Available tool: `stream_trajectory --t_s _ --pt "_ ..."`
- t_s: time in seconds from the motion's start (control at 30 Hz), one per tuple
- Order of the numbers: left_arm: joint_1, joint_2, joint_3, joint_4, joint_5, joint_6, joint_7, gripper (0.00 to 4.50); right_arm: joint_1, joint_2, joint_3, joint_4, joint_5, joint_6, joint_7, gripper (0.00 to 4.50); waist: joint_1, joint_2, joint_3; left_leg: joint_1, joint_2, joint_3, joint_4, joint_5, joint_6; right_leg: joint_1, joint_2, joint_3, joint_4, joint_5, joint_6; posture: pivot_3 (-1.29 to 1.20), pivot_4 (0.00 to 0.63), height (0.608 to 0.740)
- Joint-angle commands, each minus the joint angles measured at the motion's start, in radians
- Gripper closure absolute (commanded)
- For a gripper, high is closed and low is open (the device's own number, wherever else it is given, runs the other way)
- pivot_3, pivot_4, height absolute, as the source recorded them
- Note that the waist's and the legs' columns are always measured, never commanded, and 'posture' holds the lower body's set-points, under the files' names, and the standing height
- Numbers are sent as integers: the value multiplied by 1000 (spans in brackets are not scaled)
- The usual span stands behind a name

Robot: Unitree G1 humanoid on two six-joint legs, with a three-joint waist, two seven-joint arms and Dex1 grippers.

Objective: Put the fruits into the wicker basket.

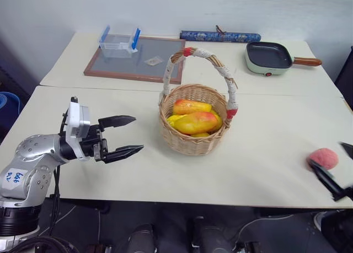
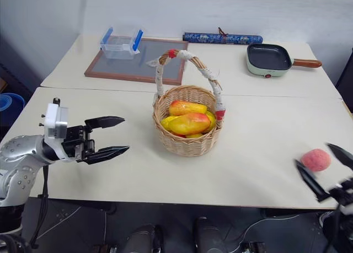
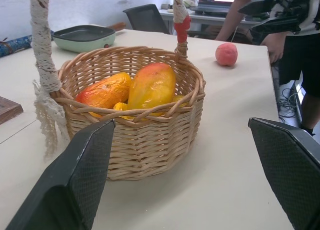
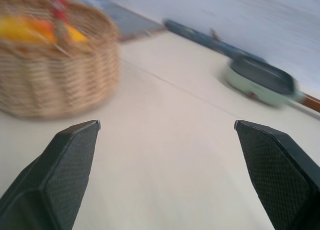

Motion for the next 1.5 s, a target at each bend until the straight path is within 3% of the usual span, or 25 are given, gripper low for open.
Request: stream_trajectory --t_s 0.03,0.27,0.47,0.6,0.8,0.93,1.07,1.27,1.5 --pt "-25 -2 3 -7 -6 -7 -15 0 41 7 -50 93 -23 -98 -10 17 -5 1 0 1 0 0 0 0 0 1 0 0 0 0 0 0 150 740" --pt "-31 3 9 -60 -42 44 -19 0 -15 -112 4 181 -8 -42 -29 17 -29 3 1 14 1 0 -3 -1 -2 13 -1 1 0 -1 -3 0 150 740" --pt "-24 -3 7 -124 -57 81 7 0 -157 -376 114 310 -40 224 -39 17 -24 3 1 13 1 0 -3 0 -1 12 0 1 0 -1 -2 0 150 740" --pt "-1 -14 12 -156 -54 87 30 0 -324 -513 279 493 -111 325 -22 17 -21 3 1 12 1 0 -2 0 -1 12 0 1 -1 -1 -2 0 150 740" --pt "20 -17 26 -193 -64 99 63 0 -550 -555 445 679 -163 450 -13 17 -22 3 1 11 1 0 -1 0 -3 10 0 1 -1 -1 -2 0 150 740" --pt "39 -5 54 -211 -74 107 78 0 -618 -566 542 709 -154 578 78 17 -23 4 2 10 1 0 -1 1 -4 10 0 1 -1 -1 -1 0 150 740" --pt "49 2 65 -219 -78 111 85 0 -665 -557 566 744 -169 590 62 17 -23 4 2 10 1 0 -1 2 -6 10 0 1 -1 -1 -1 0 150 740" --pt "74 12 94 -223 -82 111 92 0 -649 -547 523 607 -70 584 195 1864 -24 5 2 10 1 0 -1 2 -7 10 0 1 -1 -1 -1 0 150 740" --pt "129 21 131 -209 -73 105 86 0 -631 -577 588 158 72 725 306 1965 -28 5 3 10 3 0 -2 2 -9 9 2 1 -1 -1 -1 0 150 740"
